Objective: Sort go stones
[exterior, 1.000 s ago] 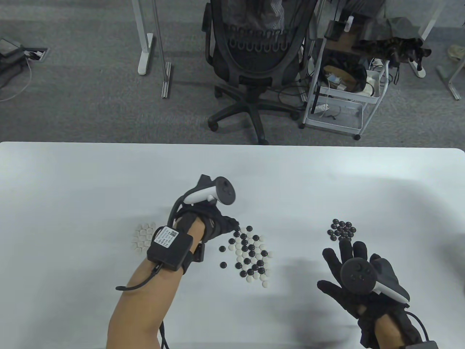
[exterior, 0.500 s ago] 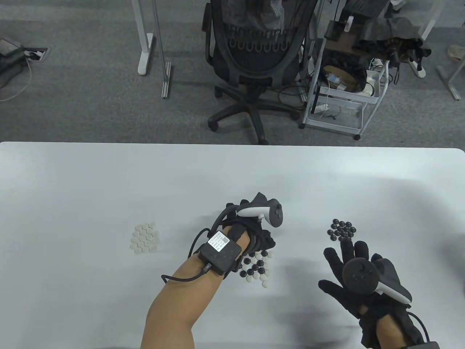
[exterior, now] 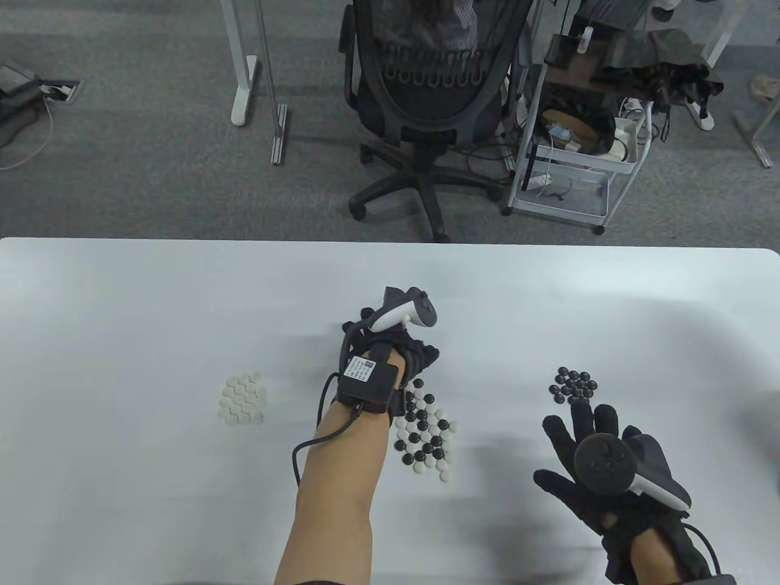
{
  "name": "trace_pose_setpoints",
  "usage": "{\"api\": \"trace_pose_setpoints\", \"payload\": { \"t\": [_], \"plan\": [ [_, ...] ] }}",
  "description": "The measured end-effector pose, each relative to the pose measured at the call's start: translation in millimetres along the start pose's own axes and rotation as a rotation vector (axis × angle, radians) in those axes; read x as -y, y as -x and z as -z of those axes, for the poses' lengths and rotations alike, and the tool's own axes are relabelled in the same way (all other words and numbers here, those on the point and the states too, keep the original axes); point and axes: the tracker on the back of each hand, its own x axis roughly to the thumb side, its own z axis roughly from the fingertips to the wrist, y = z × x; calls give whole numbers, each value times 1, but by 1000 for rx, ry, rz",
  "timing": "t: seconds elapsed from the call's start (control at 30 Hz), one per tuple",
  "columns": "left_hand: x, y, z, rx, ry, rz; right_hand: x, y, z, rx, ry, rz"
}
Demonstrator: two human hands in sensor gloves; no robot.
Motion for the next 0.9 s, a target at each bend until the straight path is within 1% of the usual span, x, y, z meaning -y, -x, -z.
{"api": "trace_pose_setpoints", "payload": {
  "t": [0.1,0.2,0.3,0.4,0.53,0.63,0.73,0.9],
  "plan": [
    [-8,45,-9,-93,9,-14,0,0,1,-1,-7,0],
    [-11,92,-23,-170,28,-38,-1,-1,1,0,-14,-5],
    [-9,130,-35,-215,42,-96,-2,-2,2,2,-19,-10],
    [-5,157,-45,-261,37,-103,-4,-3,4,0,-31,-16],
    [-1,176,-54,-278,34,-115,-5,-3,5,2,-34,-20],
    [2,183,-59,-289,37,-113,-5,-3,5,0,-37,-19],
    [4,188,-62,-308,33,-100,-5,-4,5,-1,-38,-18],
    [7,188,-65,-313,33,-68,-5,-4,5,2,-35,-19]
  ]
}}
